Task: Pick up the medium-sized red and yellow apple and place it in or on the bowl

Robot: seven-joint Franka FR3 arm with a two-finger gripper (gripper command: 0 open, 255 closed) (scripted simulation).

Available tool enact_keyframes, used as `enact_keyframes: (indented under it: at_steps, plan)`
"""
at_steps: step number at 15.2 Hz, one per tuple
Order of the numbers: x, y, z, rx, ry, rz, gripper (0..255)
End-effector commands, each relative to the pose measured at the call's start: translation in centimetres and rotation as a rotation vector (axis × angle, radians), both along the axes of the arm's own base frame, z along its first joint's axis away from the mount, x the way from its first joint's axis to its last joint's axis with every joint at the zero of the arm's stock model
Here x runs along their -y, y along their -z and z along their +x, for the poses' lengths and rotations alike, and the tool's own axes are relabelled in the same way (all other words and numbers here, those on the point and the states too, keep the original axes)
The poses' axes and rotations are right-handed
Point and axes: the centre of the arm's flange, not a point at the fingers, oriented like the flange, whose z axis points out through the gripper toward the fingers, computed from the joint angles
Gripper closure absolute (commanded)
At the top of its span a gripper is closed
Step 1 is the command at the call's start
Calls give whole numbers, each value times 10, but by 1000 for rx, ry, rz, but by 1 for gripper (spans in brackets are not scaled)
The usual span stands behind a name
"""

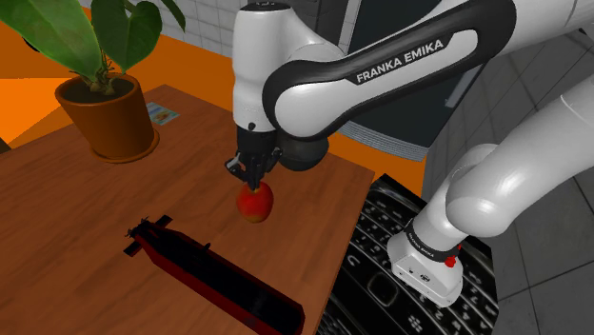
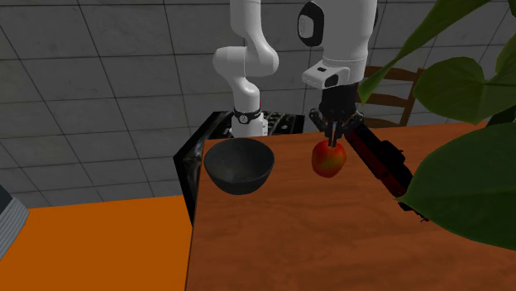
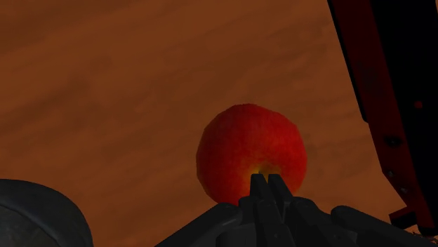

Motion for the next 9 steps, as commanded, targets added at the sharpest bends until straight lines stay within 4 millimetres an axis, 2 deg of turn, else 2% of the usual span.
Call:
enact_keyframes:
  at_steps: [1,9]
  plan:
    - [0,-9,-1,0,0,0,255]
    - [0,-52,-1,0,0,0,255]
